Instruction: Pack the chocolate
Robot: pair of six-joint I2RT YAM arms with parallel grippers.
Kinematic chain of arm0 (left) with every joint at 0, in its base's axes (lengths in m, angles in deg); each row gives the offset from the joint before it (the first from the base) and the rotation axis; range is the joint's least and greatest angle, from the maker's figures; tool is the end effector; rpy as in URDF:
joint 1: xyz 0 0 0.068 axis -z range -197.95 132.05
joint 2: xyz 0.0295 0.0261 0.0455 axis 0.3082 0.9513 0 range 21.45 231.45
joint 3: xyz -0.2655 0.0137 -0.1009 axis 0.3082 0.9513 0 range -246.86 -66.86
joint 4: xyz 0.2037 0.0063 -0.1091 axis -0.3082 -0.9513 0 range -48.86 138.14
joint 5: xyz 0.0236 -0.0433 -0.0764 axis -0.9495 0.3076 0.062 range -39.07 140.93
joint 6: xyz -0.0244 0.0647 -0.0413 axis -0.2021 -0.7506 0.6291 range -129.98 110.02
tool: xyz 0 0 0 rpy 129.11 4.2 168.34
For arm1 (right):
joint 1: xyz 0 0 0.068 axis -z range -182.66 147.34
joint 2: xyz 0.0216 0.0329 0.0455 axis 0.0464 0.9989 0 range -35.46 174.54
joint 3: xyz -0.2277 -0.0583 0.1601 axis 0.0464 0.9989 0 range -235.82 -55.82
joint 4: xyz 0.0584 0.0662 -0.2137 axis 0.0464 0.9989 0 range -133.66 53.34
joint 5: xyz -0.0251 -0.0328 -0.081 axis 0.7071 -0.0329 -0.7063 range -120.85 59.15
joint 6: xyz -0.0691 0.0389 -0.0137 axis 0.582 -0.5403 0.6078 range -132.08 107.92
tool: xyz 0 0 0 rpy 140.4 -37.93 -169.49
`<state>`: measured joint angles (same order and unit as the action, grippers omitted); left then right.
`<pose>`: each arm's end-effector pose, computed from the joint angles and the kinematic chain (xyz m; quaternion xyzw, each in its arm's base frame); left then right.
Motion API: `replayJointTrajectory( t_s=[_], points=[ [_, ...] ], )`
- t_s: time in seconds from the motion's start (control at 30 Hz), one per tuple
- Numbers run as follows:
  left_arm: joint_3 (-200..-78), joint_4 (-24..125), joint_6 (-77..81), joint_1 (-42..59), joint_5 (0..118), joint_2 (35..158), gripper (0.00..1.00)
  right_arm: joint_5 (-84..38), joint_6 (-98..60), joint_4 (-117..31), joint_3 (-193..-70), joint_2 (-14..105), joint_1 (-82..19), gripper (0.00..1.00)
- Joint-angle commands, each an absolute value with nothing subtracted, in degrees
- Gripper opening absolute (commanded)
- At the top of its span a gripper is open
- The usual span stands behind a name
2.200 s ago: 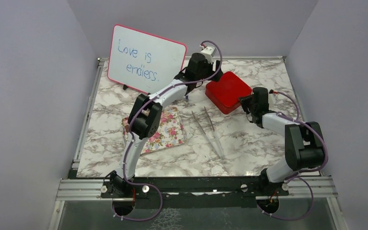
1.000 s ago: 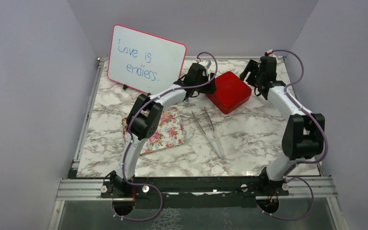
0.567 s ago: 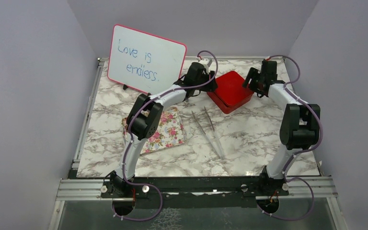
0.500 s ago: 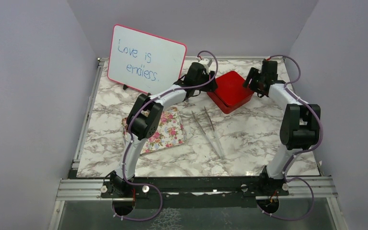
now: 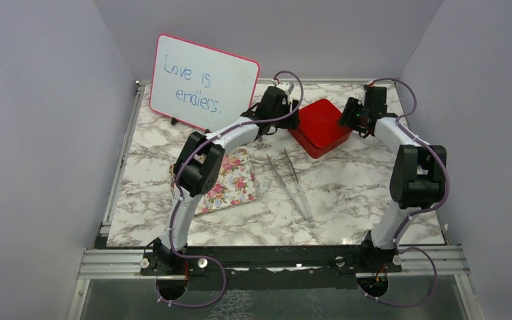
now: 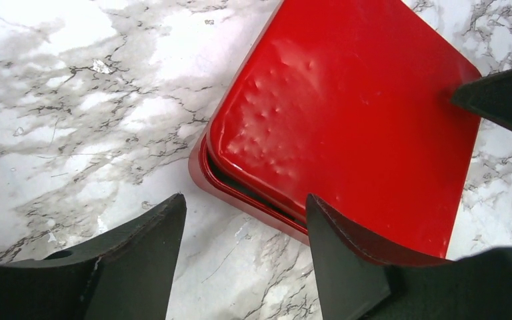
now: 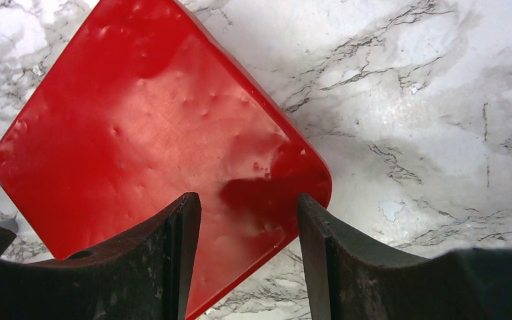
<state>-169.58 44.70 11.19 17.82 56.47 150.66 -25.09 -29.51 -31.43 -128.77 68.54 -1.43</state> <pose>0.4305 -0.3185 0.2147 0.1339 0.8546 -0.2751 0.4195 0.4041 -0.0017 0.2250 0.1290 0.9080 0.1014 0.3856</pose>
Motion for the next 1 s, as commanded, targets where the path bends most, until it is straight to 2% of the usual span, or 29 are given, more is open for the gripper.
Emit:
replayJointTrajectory(
  t_s=[0.0, 0.2, 0.43, 0.83, 0.97],
  points=[
    [-168.86, 44.31, 11.32, 18.17, 56.09, 147.64, 0.69, -20.9, -27.14, -26.45, -128.09, 67.28, -1.17, 0.59],
    [-169.69, 45.68, 12.49, 18.09, 57.94, 149.03, 0.75, -19.44, -25.27, -23.28, -129.21, 68.42, -1.25, 0.59],
    [-170.0, 46.25, 14.75, 18.17, 59.23, 150.64, 0.75, -21.27, -24.03, -20.94, -128.84, 67.85, -1.43, 0.59],
    [-170.36, 42.63, 15.14, 19.44, 58.32, 153.48, 0.71, -21.18, -21.1, -18.96, -127.82, 68.46, -2.66, 0.59],
    [-169.24, 42.8, 15.58, 19.82, 58.99, 152.93, 0.64, -22.38, -20.96, -18.6, -126.77, 67.09, -2.66, 0.58]
  ],
)
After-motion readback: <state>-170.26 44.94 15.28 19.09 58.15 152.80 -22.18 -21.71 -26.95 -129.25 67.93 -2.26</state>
